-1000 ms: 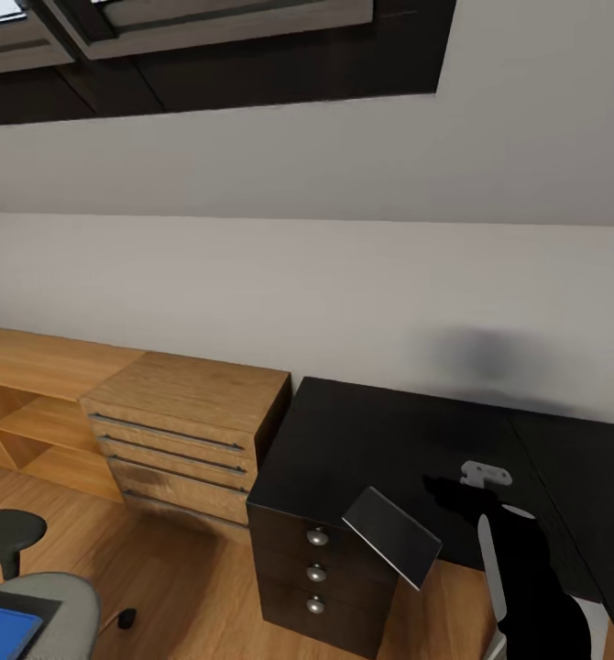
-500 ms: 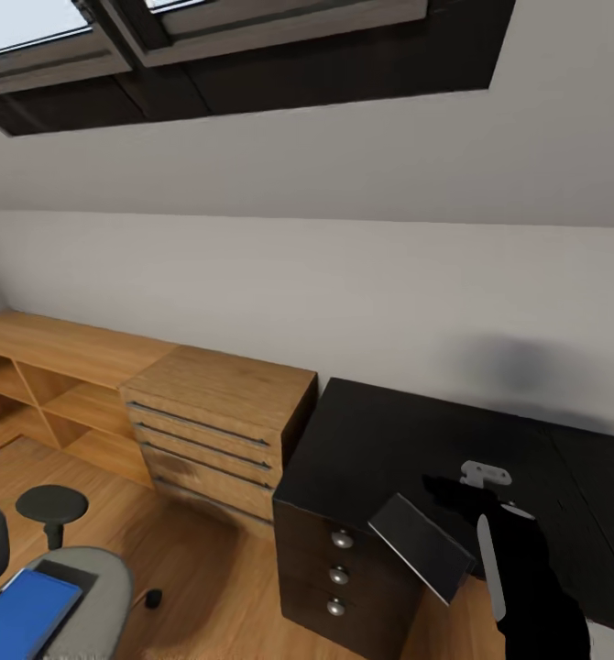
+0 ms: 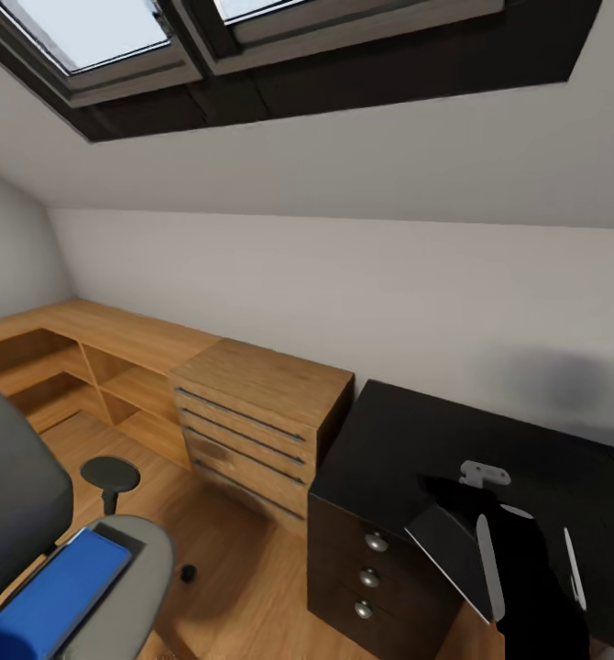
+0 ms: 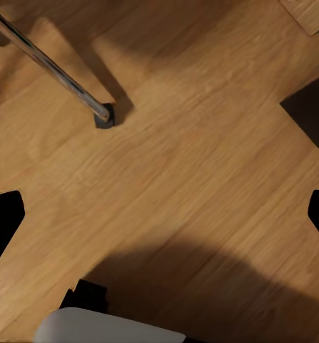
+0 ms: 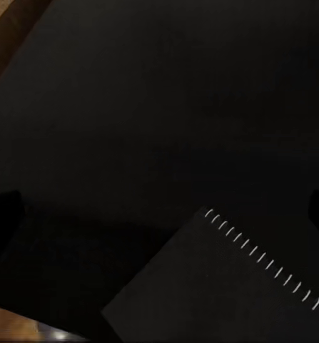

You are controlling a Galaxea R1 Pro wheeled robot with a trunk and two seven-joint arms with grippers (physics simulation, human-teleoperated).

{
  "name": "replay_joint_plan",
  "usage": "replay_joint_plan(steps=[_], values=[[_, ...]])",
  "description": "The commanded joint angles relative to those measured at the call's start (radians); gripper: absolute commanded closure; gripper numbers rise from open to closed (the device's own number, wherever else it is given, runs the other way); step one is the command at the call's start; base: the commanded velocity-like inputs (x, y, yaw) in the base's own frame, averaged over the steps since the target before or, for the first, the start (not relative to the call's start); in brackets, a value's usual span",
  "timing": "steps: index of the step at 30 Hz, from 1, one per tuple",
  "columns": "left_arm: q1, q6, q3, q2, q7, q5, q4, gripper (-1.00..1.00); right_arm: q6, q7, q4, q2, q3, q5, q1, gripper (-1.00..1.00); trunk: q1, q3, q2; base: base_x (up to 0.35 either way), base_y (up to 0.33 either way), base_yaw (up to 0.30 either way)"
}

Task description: In the bedroom, organize the workspace by keeping the computer under the desk, ensuring the monitor is on the desk, placing the keyboard on the desk next to the monitor, placing the mouse on the desk next to the keyboard, moving the folder from the swivel chair onto the desk next to the mouse, stacking the notebook on top of the folder with the pen on top of the notebook, and positioning the swivel chair next to the desk.

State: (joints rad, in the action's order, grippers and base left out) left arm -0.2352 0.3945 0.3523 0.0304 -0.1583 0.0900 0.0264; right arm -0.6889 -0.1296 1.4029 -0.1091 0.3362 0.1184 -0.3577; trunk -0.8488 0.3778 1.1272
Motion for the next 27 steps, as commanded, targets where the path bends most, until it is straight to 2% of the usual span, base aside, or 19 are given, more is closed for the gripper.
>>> replay_joint_plan(steps=[1, 18, 20, 23, 27], values=[[-0.001, 0.001, 0.004, 0.000, -0.010, 0.010, -0.002, -1.00, -0.004, -0.010, 0.001, -0.001, 0.003, 0.010, -0.001, -1.00, 0.000, 0.001, 0.001, -0.077, 0.000, 0.281], [-0.001, 0.001, 0.005, 0.003, -0.008, 0.010, -0.002, -1.00, -0.003, -0.010, -0.003, -0.014, 0.000, 0.013, -0.001, -1.00, 0.000, 0.001, 0.001, -0.022, 0.000, 0.280], [-0.001, 0.001, 0.005, 0.003, -0.007, 0.010, -0.002, -1.00, 0.009, -0.009, -0.004, -0.014, -0.001, 0.014, -0.001, -1.00, 0.000, 0.001, 0.001, 0.000, 0.000, 0.280], [-0.001, 0.001, 0.005, 0.003, -0.007, 0.010, -0.002, -1.00, 0.068, -0.008, -0.015, -0.022, -0.002, 0.019, 0.000, -1.00, 0.000, 0.001, 0.001, 0.000, 0.000, 0.280], [-0.001, 0.001, 0.005, 0.003, -0.007, 0.010, -0.002, -1.00, 0.127, -0.004, -0.026, -0.038, -0.022, 0.049, 0.001, -1.00, 0.000, 0.002, 0.001, 0.000, 0.000, 0.280]])
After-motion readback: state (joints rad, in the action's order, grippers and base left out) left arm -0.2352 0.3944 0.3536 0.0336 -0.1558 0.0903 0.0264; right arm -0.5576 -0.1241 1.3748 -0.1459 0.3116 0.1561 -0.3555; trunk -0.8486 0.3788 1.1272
